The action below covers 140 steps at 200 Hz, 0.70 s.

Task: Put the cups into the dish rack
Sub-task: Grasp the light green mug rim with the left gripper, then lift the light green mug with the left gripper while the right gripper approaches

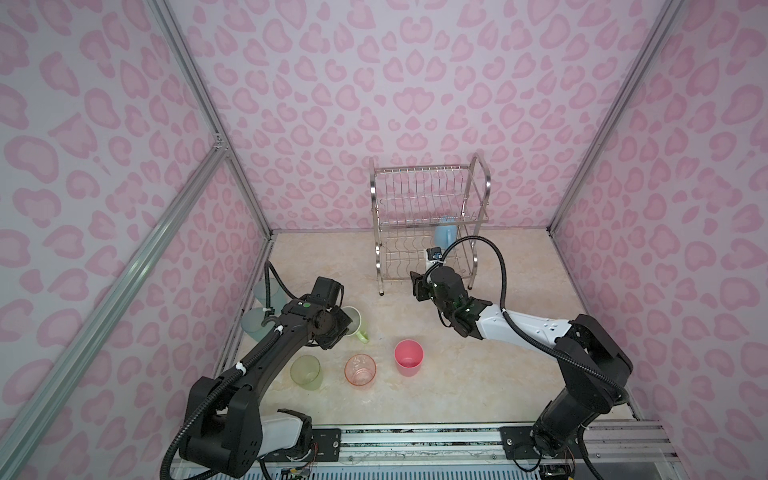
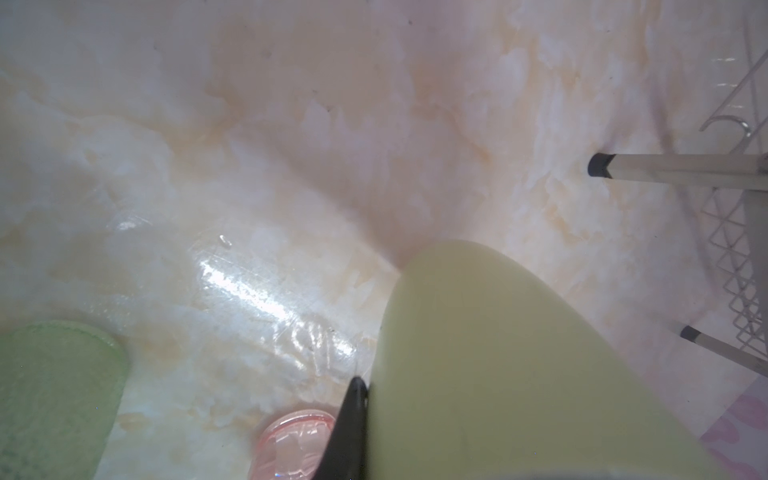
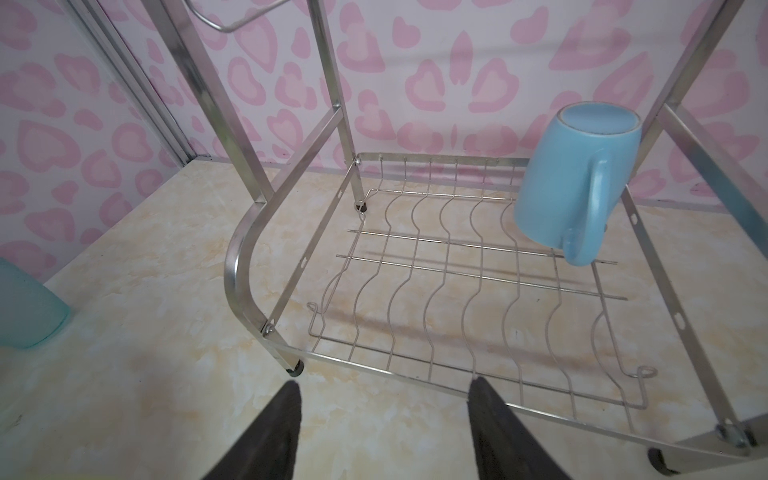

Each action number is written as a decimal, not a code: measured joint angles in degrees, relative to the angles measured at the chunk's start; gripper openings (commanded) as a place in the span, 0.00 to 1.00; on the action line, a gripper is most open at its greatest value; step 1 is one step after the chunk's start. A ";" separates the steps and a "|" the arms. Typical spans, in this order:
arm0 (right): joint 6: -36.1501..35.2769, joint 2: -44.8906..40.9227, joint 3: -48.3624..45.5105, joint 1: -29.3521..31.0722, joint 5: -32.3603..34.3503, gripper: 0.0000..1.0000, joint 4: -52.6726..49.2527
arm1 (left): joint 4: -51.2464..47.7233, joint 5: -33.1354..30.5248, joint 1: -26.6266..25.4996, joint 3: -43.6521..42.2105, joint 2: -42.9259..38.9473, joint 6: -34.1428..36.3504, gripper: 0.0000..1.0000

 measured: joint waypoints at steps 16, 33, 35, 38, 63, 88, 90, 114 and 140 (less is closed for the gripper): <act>1.27 -0.44 0.28 0.00 -1.09 0.64 -1.14 | 0.15 0.11 0.26 0.28 -0.70 0.66 0.03; 2.40 -0.81 0.61 0.07 -1.73 0.65 -2.16 | 0.35 0.72 1.14 0.35 -1.62 1.49 0.03; 2.71 -0.83 0.72 0.07 -1.86 0.65 -2.27 | 0.44 0.96 1.38 0.35 -1.77 1.49 0.03; 2.97 -0.85 0.90 0.07 -2.12 0.66 -2.40 | 0.52 1.03 1.57 0.35 -1.95 1.53 0.03; 5.86 -0.85 2.05 0.11 -3.89 0.66 -3.56 | 1.97 2.75 3.76 0.76 -2.99 2.97 0.03; 9.77 -1.01 3.45 0.17 -6.23 0.65 -5.79 | 5.49 5.55 4.96 0.66 -4.74 3.98 0.03; 9.99 -1.07 3.54 0.17 -6.29 0.65 -5.90 | 5.75 5.77 4.98 0.63 -4.87 4.00 0.03; 15.10 -2.03 5.70 0.22 -7.72 0.64 -8.41 | 11.61 9.62 5.55 -0.24 -6.23 4.24 0.03; 21.42 -2.69 7.74 0.20 -10.56 0.63 -10.05 | 19.02 13.55 6.19 -1.42 -6.27 3.98 0.03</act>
